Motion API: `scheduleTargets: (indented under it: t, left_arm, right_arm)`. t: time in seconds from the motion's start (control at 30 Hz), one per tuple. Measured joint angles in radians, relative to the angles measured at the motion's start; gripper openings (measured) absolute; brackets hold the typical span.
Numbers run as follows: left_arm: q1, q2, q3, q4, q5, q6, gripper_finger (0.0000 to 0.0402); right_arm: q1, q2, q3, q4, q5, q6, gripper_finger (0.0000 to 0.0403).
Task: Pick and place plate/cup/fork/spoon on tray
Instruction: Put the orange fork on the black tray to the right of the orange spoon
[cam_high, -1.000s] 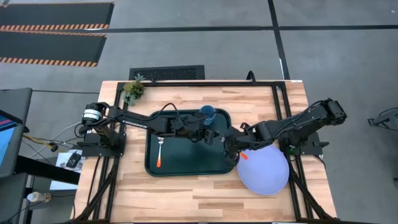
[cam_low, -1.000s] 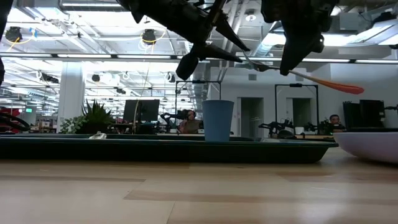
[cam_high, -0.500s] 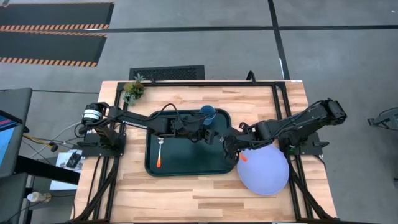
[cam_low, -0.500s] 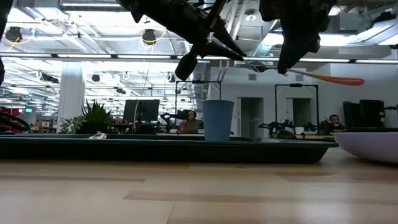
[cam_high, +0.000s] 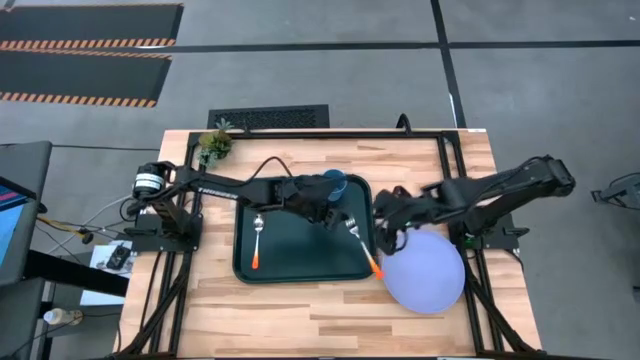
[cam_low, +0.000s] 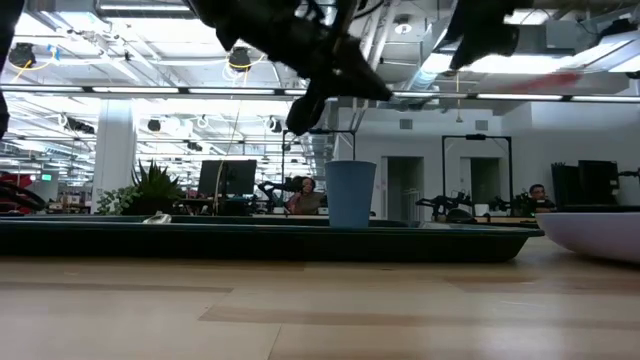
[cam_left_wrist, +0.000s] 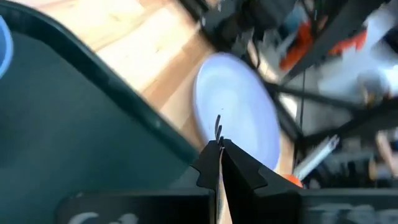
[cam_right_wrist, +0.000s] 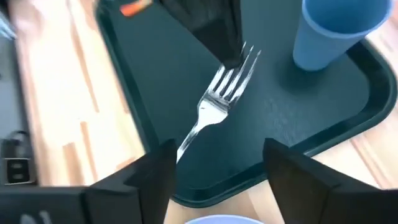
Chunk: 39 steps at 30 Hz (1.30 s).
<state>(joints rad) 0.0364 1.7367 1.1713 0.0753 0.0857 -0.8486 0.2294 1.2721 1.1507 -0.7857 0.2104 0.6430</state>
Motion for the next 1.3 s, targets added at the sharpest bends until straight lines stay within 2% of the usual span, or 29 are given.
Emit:
scheduleTargets:
  t: [0.2, 0.27, 0.43, 0.67, 0.8, 0.97, 1.13, 1.3]
  left_arm:
    - [0.081, -0.017, 0.000, -0.226, 0.314, 0.278, 0.0000]
    - [0.105, -0.040, 0.000, -0.362, 0.367, 0.381, 0.0000]
    - [0.166, -0.117, 0.000, -0.671, 0.339, 0.614, 0.0000]
    - [0.286, -0.180, -0.003, -0.841, 0.329, 0.769, 0.0000]
    - [0.348, -0.210, -0.089, -0.777, 0.404, 0.784, 0.0000]
    - [0.376, -0.223, -0.215, -0.676, 0.421, 0.788, 0.0000]
    - [0.399, -0.224, -0.277, -0.662, 0.475, 0.843, 0.0000]
    - [0.427, -0.224, -0.320, -0.632, 0.478, 0.864, 0.0000]
  right_arm:
    - [-0.002, -0.161, 0.000, -0.003, 0.001, 0.005, 0.0269]
    - [-0.002, -0.202, 0.000, -0.006, 0.006, 0.017, 0.0269]
    - [0.018, -0.257, 0.000, -0.030, 0.054, 0.045, 0.0269]
    - [0.040, -0.241, 0.000, -0.049, 0.083, 0.045, 0.0269]
    - [0.045, -0.215, 0.000, -0.048, 0.083, 0.034, 0.0269]
    - [0.046, -0.189, 0.000, -0.052, 0.081, 0.029, 0.0269]
    - [0.045, -0.187, 0.000, -0.048, 0.082, 0.010, 0.0269]
    - [0.045, -0.187, 0.000, -0.050, 0.082, 0.002, 0.0269]
